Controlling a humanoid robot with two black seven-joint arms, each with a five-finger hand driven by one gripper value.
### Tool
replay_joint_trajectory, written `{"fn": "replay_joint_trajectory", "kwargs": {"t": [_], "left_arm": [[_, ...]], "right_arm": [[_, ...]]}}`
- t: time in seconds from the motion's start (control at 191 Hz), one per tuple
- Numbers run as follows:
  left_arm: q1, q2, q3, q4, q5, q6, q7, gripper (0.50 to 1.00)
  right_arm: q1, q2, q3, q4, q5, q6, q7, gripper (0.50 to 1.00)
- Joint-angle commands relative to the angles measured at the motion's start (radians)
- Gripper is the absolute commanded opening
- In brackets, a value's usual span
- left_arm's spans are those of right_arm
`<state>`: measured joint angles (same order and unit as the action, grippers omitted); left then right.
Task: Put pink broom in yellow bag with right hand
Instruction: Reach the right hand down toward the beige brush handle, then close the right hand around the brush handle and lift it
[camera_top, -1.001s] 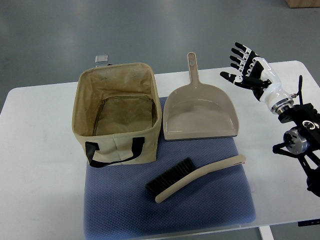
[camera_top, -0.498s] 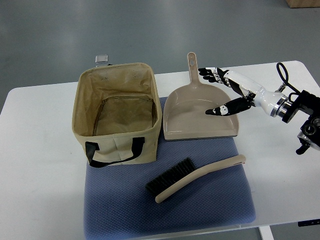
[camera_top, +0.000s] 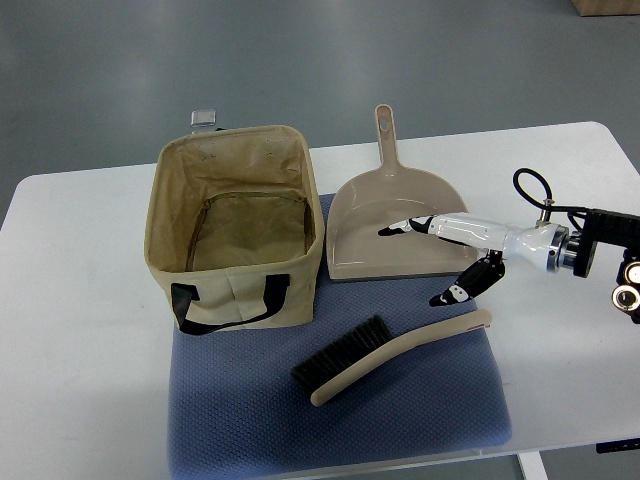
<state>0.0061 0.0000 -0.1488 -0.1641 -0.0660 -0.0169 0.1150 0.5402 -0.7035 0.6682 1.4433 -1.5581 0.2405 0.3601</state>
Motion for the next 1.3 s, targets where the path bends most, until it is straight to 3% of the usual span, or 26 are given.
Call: {"fn": "replay_joint_trajectory", "kwargs": {"t": [0.0,0.44,0.639,0.77,0.98,1.111,1.294], "left_arm": [[0.000,0.000,0.000,0.000,0.000,0.000,0.000,1.000],[0.000,0.000,0.000,0.000,0.000,0.000,0.000,1.000],[0.000,0.000,0.000,0.000,0.000,0.000,0.000,1.000],[0.000,0.000,0.000,0.000,0.000,0.000,0.000,1.000],[0.000,0.000,0.000,0.000,0.000,0.000,0.000,1.000],[0.000,0.000,0.000,0.000,0.000,0.000,0.000,1.000],[0.000,0.000,0.000,0.000,0.000,0.000,0.000,1.000]], "right_arm": [[0.006,-0.036,-0.030,0.028,-0.013,-0.004,-0.001,0.928],[0.003,-0.067,-0.102,0.105,-0.102,-0.009,-0.007,0.901],[-0.005,-0.047,-0.180,0.103,-0.178,-0.115,-0.044,0.887],[-0.008,-0.039,-0.199,0.103,-0.201,-0.136,-0.059,0.862],[-0.012,-0.021,-0.202,0.098,-0.234,-0.148,-0.064,0.776],[-0.016,-0.013,-0.219,0.098,-0.246,-0.179,-0.101,0.733],[-0.020,-0.011,-0.223,0.098,-0.260,-0.181,-0.104,0.719]]}}
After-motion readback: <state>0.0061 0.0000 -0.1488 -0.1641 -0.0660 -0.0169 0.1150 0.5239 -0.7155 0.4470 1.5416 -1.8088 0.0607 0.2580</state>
